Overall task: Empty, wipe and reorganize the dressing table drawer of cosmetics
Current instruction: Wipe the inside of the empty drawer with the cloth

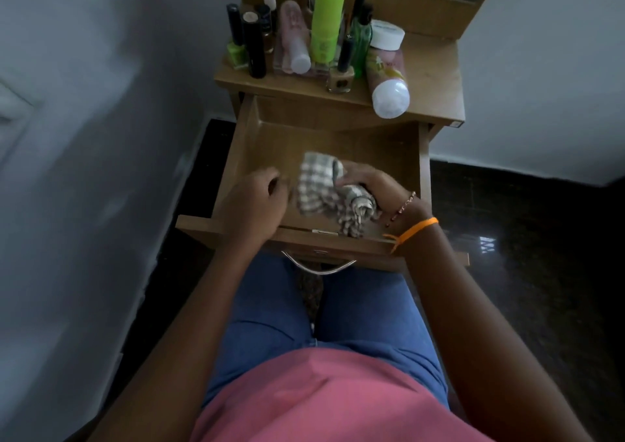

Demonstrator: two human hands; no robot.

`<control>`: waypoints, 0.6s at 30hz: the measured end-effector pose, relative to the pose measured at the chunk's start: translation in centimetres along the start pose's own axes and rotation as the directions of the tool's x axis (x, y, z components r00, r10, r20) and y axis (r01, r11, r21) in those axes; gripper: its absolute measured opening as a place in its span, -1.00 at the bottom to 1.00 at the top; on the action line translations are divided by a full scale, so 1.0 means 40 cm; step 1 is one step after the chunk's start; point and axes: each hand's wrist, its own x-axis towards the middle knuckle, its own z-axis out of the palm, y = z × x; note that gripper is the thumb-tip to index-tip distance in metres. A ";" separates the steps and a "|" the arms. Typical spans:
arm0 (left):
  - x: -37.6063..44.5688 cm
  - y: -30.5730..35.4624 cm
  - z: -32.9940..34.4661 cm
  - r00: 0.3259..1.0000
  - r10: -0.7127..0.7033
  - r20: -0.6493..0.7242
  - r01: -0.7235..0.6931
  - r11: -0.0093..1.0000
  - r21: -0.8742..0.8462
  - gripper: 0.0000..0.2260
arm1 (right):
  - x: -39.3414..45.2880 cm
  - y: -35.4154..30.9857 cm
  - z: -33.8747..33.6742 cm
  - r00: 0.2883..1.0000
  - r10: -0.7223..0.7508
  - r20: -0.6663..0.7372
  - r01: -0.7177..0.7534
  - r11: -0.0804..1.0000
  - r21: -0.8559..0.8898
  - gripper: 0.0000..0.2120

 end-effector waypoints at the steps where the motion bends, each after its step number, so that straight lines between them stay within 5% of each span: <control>1: -0.004 0.019 -0.008 1.000 -0.023 -0.007 0.021 0.978 -0.207 -0.74 | 0.003 0.003 0.010 0.997 -0.077 -0.013 0.078 0.994 0.076 -0.66; 4: -0.026 0.092 -0.029 0.994 0.027 0.106 0.049 0.757 -0.651 -0.75 | -0.001 0.006 0.050 0.964 -0.254 -0.076 0.258 0.965 0.042 -0.60; 7: -0.034 0.129 -0.026 0.953 0.049 0.298 0.177 0.708 -0.684 -0.68 | -0.031 0.004 0.057 0.934 -0.340 -0.110 0.334 0.940 -0.074 -0.53; 10: -0.022 0.147 -0.019 0.954 -0.021 0.299 0.238 0.663 -0.710 -0.73 | -0.068 -0.002 0.038 0.892 -0.423 -0.156 0.393 0.899 -0.190 -0.58; 14: -0.006 0.175 -0.009 0.922 -0.011 0.387 0.347 0.471 -0.811 -0.77 | -0.089 0.002 0.015 0.752 -0.418 -0.509 0.392 0.905 -0.163 -0.39; 16: -0.003 0.198 -0.002 0.905 0.035 0.424 0.377 0.396 -0.837 -0.75 | -0.091 0.009 0.006 0.793 -0.289 -0.537 0.301 0.951 -0.067 -0.16; 18: 0.001 0.223 0.004 0.900 0.062 0.431 0.378 0.382 -0.843 -0.75 | -0.098 0.016 -0.003 0.842 -0.290 -0.456 0.310 0.950 -0.031 -0.25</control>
